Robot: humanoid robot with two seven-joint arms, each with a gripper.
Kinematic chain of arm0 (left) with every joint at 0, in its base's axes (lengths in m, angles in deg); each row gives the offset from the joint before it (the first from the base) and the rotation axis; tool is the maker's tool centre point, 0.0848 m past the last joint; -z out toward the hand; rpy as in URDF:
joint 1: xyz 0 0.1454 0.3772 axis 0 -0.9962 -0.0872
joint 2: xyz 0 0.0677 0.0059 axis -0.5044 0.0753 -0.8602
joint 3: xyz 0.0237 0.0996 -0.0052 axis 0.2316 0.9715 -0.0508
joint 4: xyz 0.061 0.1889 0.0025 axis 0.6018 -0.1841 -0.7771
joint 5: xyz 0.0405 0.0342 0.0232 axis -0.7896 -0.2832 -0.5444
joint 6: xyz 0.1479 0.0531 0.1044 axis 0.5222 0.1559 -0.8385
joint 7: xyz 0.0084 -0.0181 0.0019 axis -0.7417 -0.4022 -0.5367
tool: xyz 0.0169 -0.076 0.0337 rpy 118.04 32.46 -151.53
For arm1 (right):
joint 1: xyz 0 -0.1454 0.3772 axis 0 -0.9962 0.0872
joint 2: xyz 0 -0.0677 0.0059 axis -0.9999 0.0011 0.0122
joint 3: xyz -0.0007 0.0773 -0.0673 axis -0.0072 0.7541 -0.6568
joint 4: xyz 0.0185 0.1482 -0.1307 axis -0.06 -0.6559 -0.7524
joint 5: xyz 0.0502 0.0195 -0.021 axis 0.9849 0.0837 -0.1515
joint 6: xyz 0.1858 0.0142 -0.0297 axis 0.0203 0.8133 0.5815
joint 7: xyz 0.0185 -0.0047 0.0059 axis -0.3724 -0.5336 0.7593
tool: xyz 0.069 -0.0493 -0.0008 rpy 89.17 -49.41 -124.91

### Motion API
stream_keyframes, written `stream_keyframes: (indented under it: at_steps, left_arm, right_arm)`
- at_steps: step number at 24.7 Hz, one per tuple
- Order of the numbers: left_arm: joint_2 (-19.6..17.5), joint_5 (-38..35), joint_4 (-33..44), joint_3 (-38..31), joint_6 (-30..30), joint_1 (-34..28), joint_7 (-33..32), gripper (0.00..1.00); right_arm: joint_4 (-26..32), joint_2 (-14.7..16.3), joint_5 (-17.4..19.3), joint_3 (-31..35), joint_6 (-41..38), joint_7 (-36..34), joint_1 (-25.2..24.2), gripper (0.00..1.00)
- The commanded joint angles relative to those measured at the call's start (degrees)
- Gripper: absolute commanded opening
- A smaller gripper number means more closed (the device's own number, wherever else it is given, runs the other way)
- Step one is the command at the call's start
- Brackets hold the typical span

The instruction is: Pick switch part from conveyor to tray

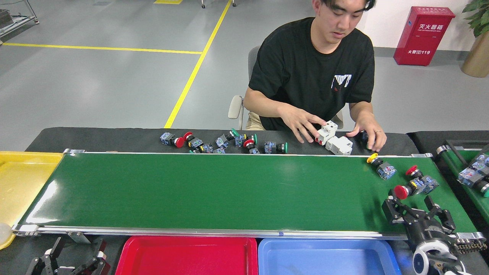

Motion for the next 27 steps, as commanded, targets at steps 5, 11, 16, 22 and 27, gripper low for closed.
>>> stream_keyframes:
  at_steps: [5,11,16,22,27]
  left_arm:
    - [-1.3,0.0,0.3,2.1,0.1,0.9,0.0,1.00]
    - [-1.3,0.1,0.0,2.4,0.1,0.9,0.0,1.00]
    - [-1.3,0.1,0.0,2.3,0.1,0.9,0.0,1.00]
    - [-1.3,0.3,0.0,2.3,0.1,0.7,0.0,1.00]
    - [-1.4,0.3,0.0,2.2,0.1,0.6,0.0,1.00]
  right_arm:
    - [-3.3,0.5,0.1,-0.8,-1.2,0.4,2.5,0.73]
    - [-3.1,1.4,0.1,-1.2,-7.0,0.1,2.4,0.12]
    - [-1.2,1.1,0.1,-1.2,-10.7,0.0,1.8,0.06]
    - [14.8,0.7,0.1,-1.6,-20.2,0.0,-7.9,0.06]
    - [29.5,-1.1,-1.4,-14.0,-33.6,0.0,-16.3,0.39]
